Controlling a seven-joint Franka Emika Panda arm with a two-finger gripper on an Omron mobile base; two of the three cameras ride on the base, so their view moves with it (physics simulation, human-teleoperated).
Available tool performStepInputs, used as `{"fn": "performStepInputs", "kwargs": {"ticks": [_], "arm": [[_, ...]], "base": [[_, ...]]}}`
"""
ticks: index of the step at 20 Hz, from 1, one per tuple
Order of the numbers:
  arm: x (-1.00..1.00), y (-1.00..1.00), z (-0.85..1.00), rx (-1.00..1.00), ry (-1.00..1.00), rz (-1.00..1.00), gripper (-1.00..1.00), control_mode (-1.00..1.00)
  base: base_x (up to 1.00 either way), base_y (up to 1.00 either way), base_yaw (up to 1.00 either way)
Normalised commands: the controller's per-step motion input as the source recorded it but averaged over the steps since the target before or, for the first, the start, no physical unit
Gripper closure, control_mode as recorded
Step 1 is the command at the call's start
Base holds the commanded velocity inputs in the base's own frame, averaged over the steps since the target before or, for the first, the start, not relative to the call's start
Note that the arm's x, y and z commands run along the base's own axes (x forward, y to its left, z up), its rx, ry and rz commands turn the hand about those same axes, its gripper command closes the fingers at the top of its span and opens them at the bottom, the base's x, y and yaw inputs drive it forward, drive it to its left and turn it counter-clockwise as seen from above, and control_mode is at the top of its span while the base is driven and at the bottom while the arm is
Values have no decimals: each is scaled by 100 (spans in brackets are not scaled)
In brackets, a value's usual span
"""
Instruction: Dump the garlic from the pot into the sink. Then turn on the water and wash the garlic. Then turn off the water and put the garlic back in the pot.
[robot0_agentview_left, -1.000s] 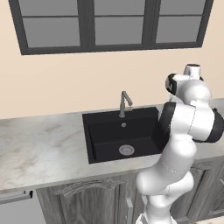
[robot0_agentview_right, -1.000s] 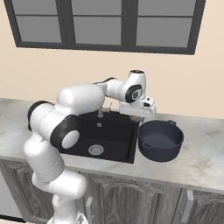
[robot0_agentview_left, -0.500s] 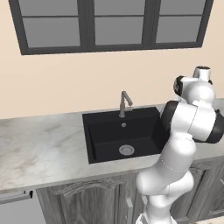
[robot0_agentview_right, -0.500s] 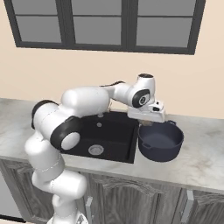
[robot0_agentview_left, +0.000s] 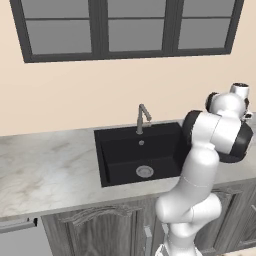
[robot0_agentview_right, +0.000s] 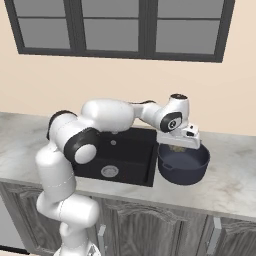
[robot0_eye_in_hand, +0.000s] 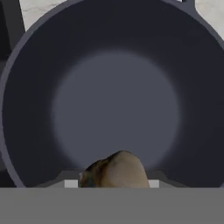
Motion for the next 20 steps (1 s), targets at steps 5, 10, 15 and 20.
{"fn": "performStepInputs", "kwargs": {"ticks": [5, 10, 15, 20], "arm": [[0, -18, -29, 0, 0, 0, 100, -100], [0, -2, -28, 0, 0, 0, 100, -100], [0, 0, -27, 0, 0, 0, 100, -100], [0, 0, -22, 0, 0, 0, 100, -100]], "base": [[0, 0, 0], [0, 0, 0], [0, 0, 0], [0, 0, 0]]}}
